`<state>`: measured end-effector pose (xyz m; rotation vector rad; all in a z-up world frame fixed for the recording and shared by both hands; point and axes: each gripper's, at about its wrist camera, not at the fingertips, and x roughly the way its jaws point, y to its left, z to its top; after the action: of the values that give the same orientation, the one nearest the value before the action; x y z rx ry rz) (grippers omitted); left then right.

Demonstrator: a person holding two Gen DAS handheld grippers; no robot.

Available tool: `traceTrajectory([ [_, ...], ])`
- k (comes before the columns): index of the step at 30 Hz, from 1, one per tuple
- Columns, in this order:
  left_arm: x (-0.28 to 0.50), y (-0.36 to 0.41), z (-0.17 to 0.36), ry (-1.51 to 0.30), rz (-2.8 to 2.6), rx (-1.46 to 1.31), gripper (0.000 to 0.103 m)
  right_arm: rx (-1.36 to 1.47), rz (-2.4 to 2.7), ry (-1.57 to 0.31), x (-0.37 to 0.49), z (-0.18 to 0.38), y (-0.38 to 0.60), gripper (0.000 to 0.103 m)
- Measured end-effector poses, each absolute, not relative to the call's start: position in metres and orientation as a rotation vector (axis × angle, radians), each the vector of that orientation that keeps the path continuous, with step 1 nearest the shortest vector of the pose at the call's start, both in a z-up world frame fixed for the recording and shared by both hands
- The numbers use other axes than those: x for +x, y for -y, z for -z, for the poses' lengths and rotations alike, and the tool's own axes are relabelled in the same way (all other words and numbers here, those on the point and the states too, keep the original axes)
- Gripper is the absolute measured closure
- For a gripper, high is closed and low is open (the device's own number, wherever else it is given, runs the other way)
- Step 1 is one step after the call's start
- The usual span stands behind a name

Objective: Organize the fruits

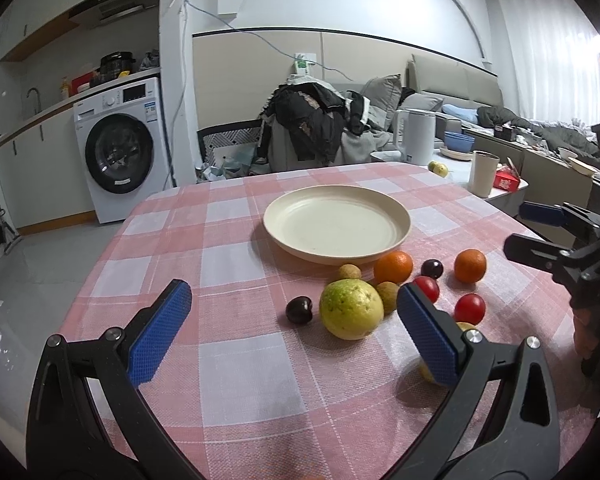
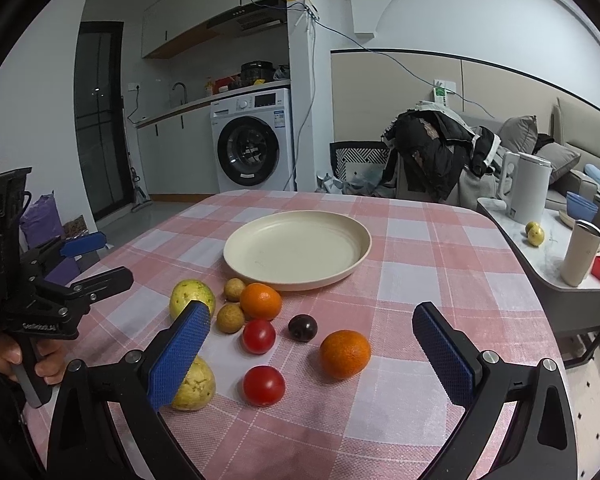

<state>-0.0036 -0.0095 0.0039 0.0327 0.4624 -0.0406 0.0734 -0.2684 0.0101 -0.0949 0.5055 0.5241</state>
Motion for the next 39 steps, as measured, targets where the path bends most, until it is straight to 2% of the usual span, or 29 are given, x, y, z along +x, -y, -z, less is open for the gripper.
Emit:
traceTrajectory([
  [14, -0.004, 0.028, 0.000, -0.471, 0.153, 0.031, 0.001, -0.099, -0.491, -0.694, 0.095, 0.009, 0.272, 0.001],
  [16, -0.006, 0.033, 0.000, -0.483, 0.189, 0.028, 0.001, -0.111, -0.512, -0.733, 0.093, 0.013, 0.271, 0.006],
  [19, -0.006, 0.039, 0.002, -0.526, 0.239, 0.019, 0.001, -0.134, -0.560, -0.793, 0.088, 0.020, 0.269, 0.019],
  [24, -0.007, 0.055, 0.007, -0.580, 0.304, 0.047, 0.001, -0.168, -0.615, -0.848, 0.083, 0.030, 0.259, 0.025],
  [28, -0.003, 0.062, 0.014, -0.644, 0.324, 0.060, 0.002, -0.197, -0.620, -0.888, 0.083, 0.038, 0.252, 0.041],
  [33, 0.002, 0.070, 0.024, -0.709, 0.345, 0.084, 0.006, -0.211, -0.646, -0.904, 0.087, 0.042, 0.246, 0.043],
  [35, 0.003, 0.073, 0.027, -0.732, 0.366, 0.089, 0.011, -0.219, -0.651, -0.911, 0.089, 0.042, 0.243, 0.048],
  [39, 0.009, 0.076, 0.034, -0.779, 0.364, 0.105, 0.011, -0.221, -0.669, -0.926, 0.092, 0.045, 0.237, 0.052],
])
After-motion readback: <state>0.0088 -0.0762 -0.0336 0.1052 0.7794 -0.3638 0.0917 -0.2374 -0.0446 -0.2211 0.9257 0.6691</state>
